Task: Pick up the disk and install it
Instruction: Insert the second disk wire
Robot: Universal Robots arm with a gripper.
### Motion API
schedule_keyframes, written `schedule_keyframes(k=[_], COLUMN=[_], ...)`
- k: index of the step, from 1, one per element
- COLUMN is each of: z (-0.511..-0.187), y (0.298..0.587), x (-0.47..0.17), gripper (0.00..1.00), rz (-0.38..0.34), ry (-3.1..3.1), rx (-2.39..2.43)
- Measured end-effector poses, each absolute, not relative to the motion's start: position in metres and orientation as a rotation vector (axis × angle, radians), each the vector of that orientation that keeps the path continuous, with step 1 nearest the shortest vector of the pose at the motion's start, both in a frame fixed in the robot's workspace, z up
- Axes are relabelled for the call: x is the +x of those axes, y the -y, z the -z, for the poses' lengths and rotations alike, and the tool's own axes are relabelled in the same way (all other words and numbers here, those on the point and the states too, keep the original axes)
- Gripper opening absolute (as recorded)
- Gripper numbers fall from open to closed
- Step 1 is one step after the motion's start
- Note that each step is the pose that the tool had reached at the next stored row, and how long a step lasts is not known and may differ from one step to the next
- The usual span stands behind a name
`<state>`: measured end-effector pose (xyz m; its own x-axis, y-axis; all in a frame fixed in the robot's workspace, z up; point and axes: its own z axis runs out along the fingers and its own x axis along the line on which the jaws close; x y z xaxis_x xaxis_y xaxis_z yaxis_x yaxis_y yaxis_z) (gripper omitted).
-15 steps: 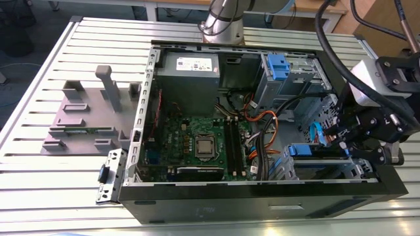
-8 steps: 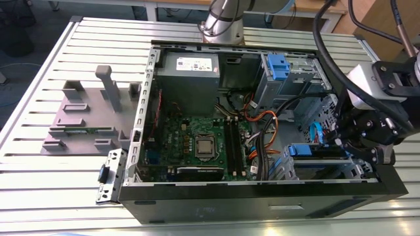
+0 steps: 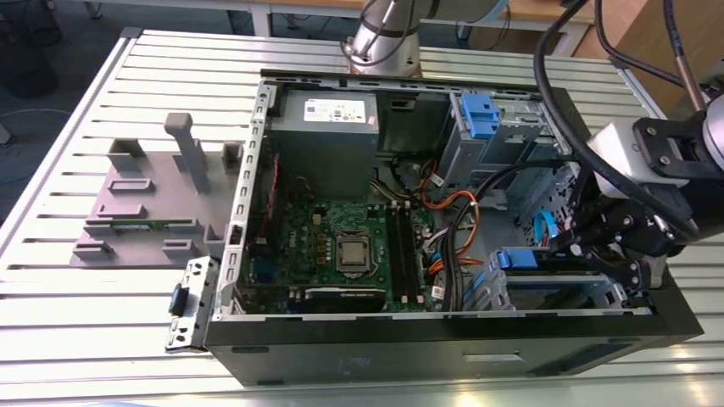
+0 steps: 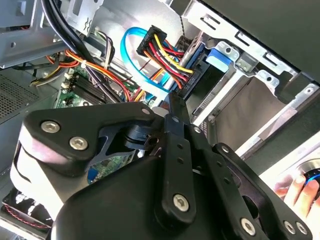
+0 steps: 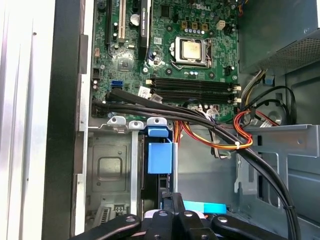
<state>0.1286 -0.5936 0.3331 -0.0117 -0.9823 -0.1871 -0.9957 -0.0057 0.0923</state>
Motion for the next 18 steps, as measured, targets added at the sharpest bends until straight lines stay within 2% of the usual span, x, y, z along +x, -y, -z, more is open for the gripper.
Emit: schedule_keyframes(k=[11, 18], z=[-0.330, -0.353], y=[0.595, 0.595], x=[0.132, 0.134], gripper=[0.11, 0.11], rz=[-0.314, -0.314], ry=[-2.168, -2.169], rx=[-2.161, -2.161])
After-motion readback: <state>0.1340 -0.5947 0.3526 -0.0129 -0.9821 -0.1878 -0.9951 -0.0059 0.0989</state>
